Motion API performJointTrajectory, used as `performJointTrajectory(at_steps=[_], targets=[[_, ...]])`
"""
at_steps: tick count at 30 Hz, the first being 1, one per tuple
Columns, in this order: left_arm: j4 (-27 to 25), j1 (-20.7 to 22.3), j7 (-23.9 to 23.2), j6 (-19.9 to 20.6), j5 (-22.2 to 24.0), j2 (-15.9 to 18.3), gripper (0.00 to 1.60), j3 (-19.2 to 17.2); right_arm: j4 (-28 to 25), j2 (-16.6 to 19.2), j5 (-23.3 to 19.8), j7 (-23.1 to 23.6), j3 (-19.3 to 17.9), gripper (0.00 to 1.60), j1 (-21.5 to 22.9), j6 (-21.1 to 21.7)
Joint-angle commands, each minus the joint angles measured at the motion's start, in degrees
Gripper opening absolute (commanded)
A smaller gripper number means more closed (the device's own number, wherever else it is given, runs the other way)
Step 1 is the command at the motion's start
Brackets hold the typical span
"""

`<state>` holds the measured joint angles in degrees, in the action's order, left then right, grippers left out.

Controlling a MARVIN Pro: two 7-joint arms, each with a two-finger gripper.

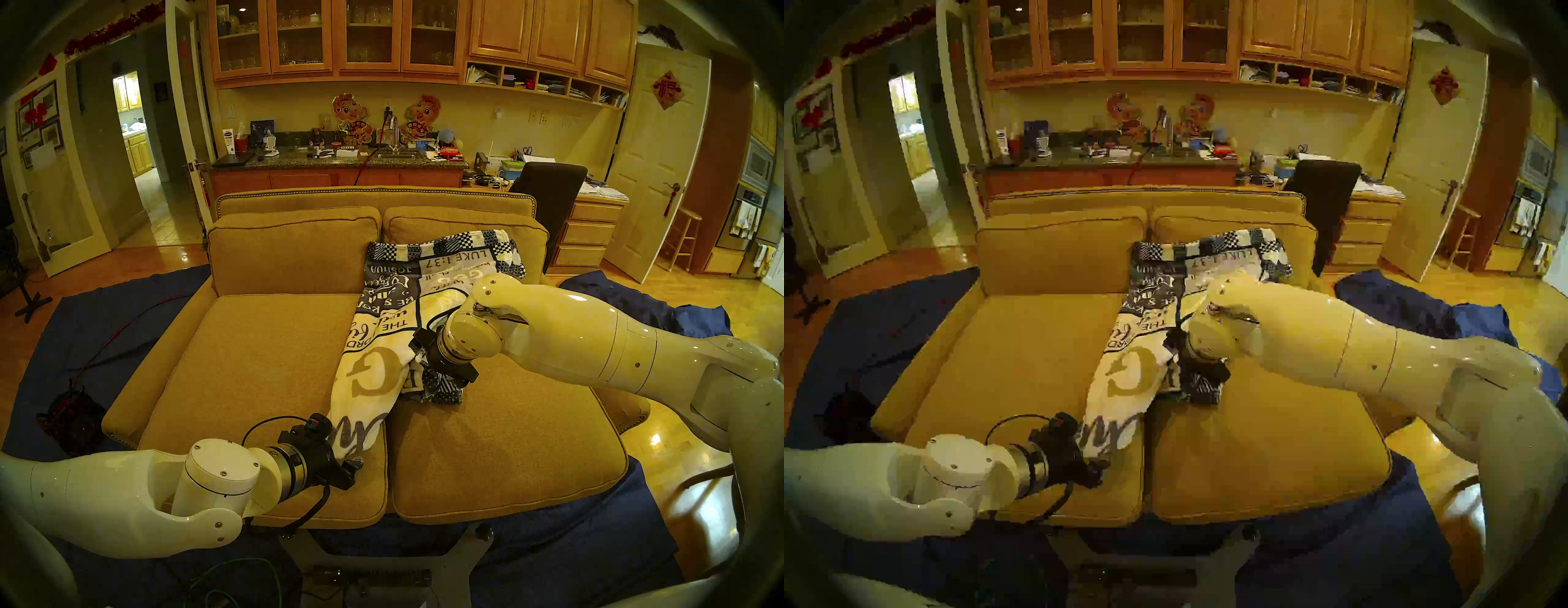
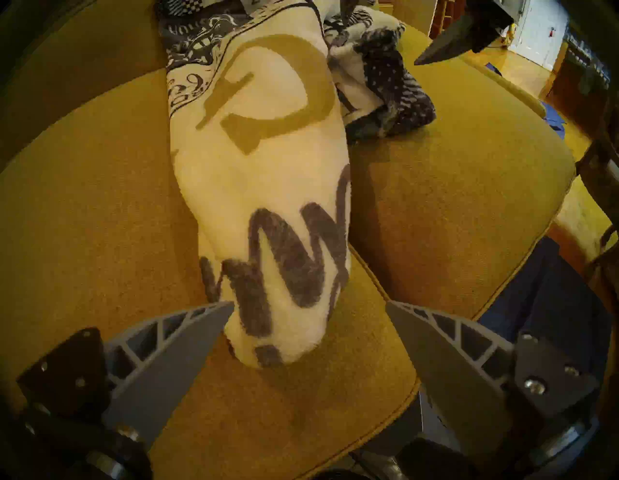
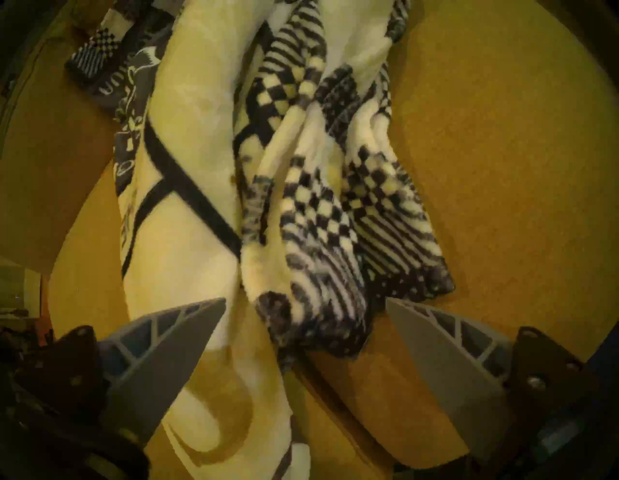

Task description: Fold the blanket in half twice

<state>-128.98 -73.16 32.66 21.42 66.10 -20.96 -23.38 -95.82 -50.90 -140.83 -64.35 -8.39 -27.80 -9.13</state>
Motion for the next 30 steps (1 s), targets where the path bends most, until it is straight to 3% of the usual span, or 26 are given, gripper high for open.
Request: performJointTrajectory(at_steps=[1, 3, 4, 5, 6, 9, 11, 25, 30], targets=[[-1.07, 0.19, 1.11, 0.37, 0.07, 0.36, 1.6, -0.34, 1.51, -1.64, 1.43, 0.92, 0.15, 1.6, 0.52, -0.11], [-1.39, 0.17, 1.41, 0.58, 0.26, 0.5, 1.6, -0.39, 1.98, -2.1, 1.46, 0.92, 0.26, 1.6, 0.53, -0.06], [-1.49, 0.16, 1.5, 0.65, 0.31, 0.55, 1.6, -0.41, 2.38, -2.47, 1.56, 0.84, 0.41, 1.46, 0.55, -0.02], [-1.54, 0.15, 1.58, 0.69, 0.33, 0.56, 1.6, -0.42, 2.74, -2.77, 1.63, 0.84, 0.53, 1.14, 0.53, -0.01], [-1.58, 0.09, 1.68, 0.68, 0.35, 0.6, 1.6, -0.41, 3.16, -3.09, 1.73, 0.65, 0.77, 1.02, 0.59, 0.2], [-1.7, -0.17, 1.8, 0.49, 0.23, 0.79, 1.6, -0.24, 3.75, -3.57, 2.31, 0.52, 1.3, 0.21, 0.64, 0.19], [-1.84, -0.29, 1.91, 0.37, 0.19, 0.89, 1.6, -0.18, 3.83, -3.53, 2.51, 0.63, 1.51, 0.0, 0.59, 0.15], [-0.59, 0.42, 0.67, 1.15, 0.03, 0.25, 1.6, -0.32, 0.53, 5.06, 1.35, -2.92, 2.26, 0.0, 2.54, 4.64], [0.75, 1.31, -0.97, 2.47, 0.09, -0.71, 1.6, -0.67, 0.4, 6.32, -0.06, -3.11, 2.61, 0.0, 1.61, 7.52]])
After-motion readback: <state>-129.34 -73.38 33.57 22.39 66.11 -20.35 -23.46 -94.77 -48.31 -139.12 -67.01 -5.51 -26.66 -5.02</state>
